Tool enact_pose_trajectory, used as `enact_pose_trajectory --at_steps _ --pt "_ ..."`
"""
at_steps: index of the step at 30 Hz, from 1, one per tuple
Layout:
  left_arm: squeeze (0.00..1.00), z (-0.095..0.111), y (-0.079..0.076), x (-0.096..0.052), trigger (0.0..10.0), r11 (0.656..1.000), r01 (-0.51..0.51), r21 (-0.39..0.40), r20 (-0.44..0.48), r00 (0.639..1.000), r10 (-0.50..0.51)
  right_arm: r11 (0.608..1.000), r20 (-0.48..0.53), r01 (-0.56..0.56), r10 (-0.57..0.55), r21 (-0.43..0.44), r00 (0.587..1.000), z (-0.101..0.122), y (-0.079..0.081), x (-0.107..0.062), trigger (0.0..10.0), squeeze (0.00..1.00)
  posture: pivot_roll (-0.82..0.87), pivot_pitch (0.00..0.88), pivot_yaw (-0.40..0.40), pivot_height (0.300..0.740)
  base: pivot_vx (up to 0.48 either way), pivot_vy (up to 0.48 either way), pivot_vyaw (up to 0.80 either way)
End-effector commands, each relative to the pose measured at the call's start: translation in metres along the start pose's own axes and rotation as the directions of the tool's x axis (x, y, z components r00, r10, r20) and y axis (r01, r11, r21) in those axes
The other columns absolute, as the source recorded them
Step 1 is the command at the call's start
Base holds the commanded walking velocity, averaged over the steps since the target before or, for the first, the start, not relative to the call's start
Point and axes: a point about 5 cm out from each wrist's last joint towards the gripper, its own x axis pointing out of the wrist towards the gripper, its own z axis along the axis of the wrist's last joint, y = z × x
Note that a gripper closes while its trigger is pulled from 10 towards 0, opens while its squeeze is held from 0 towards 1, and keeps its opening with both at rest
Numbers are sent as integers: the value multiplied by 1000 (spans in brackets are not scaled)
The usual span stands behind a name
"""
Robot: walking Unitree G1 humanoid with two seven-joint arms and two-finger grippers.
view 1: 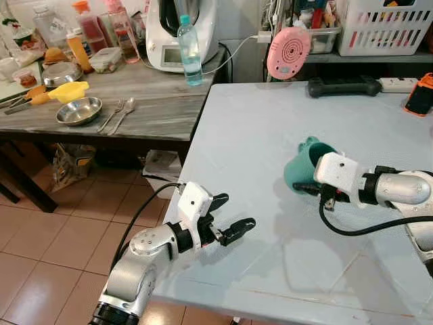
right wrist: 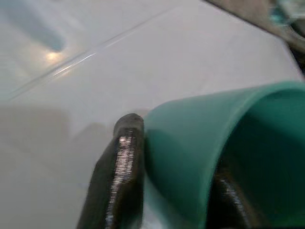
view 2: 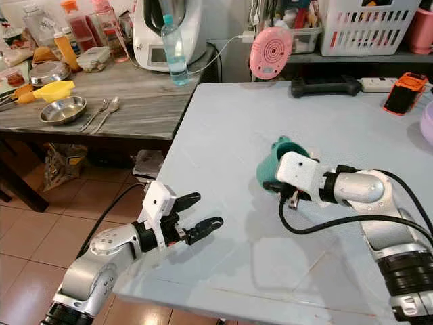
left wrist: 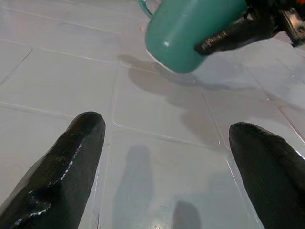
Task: Setting the table
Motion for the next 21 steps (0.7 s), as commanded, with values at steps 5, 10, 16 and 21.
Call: enact_pose_trajectory --at_steps 5,10,16,21 --pt "0 -2 0 0 10000 1000 10 -13 -9 1000 -10 989 -32 -126 123 -83 992 9 -8 -5 0 0 -134 0 57 740 0 0 0" --pt "0 -2 0 -4 10000 997 65 -40 5 998 -65 985 -39 -152 149 -84 988 9 -12 0 0 0 -129 3 45 740 0 0 0" --pt "0 -1 6 -8 10000 998 48 -28 11 999 -48 979 -38 -189 187 -78 982 7 -8 6 0 0 -124 2 44 740 0 0 0" --pt "0 -4 6 -8 10000 998 56 -32 8 998 -55 974 -39 -213 210 -78 977 7 -8 9 588 0 -124 2 44 740 0 0 0"
